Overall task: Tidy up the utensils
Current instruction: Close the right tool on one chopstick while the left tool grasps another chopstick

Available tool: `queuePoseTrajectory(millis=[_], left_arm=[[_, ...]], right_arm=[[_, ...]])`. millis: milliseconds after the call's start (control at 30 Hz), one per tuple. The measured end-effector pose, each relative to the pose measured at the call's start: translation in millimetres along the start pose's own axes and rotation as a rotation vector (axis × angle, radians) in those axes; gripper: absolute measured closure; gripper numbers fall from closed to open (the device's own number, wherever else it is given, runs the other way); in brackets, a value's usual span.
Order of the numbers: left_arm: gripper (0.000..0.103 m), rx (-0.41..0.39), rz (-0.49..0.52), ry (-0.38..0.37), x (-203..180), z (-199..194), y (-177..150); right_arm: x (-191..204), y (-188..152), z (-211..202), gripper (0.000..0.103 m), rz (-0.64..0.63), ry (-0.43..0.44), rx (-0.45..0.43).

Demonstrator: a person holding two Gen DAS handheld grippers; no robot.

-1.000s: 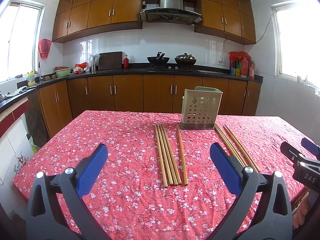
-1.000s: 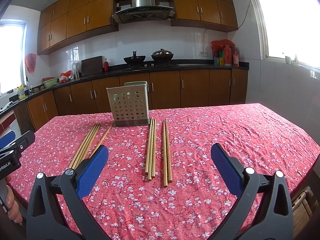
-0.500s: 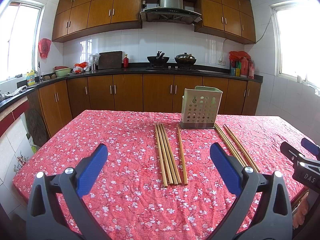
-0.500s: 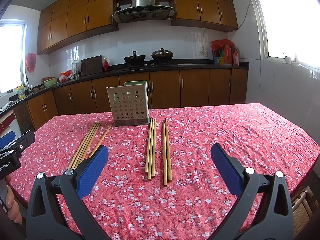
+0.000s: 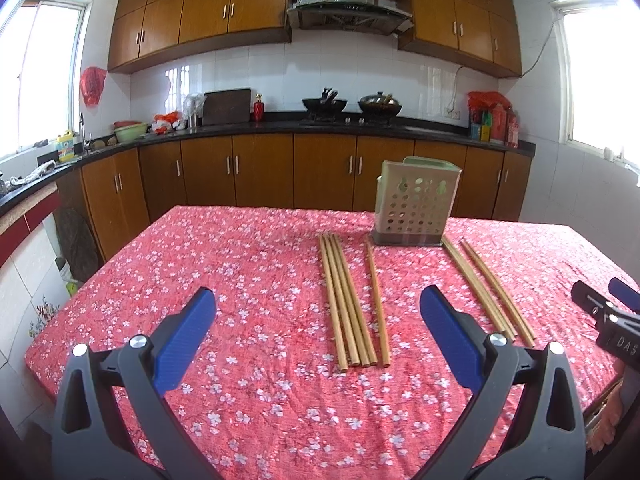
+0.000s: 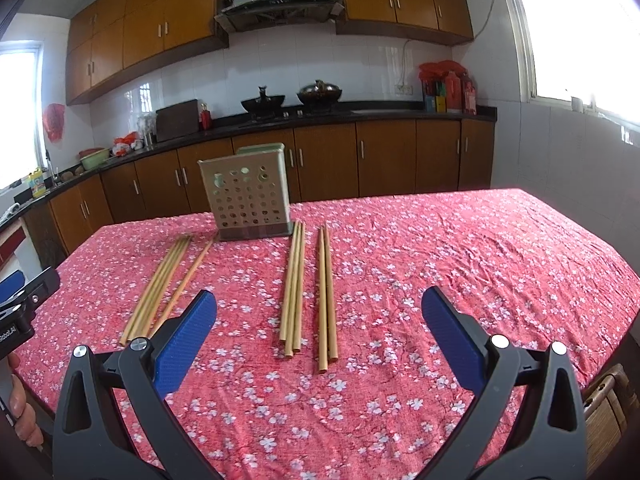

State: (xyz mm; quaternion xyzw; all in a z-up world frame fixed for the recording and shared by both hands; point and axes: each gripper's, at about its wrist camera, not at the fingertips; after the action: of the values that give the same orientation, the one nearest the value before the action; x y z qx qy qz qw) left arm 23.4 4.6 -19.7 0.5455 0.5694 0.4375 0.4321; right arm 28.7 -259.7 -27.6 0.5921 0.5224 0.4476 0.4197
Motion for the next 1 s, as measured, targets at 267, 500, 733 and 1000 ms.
queuePoseTrajectory(millis=[267, 500, 733, 1000], left_arm=[[0.004, 0.188, -0.034, 0.067, 21, 59, -5], [0.004, 0.264, -0.055, 0.078, 30, 90, -8], [0.005, 0.297, -0.066, 0.028, 29, 104, -9], [0.039, 0.347, -0.021, -0.069, 16, 127, -12]], right_arm=[[-21, -2, 63, 0.036, 0.031, -0.059, 0.201], [-25, -19, 108, 0.069, 0.085, -0.005, 0.379], [-22, -31, 126, 0.083, 0.062, 0.0, 0.434], [-29, -28, 139, 0.095, 0.038, -0.058, 0.429]])
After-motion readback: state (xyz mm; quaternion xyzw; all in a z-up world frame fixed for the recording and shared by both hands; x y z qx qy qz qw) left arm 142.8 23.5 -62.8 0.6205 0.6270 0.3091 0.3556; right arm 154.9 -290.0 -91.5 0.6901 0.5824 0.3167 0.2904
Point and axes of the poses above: each gripper's, at about its wrist camera, not at the fingertips, and z roughly the way its jaws point, x to its left, y to its top, and after that the axes turned 11 degrees about -x, right-handed
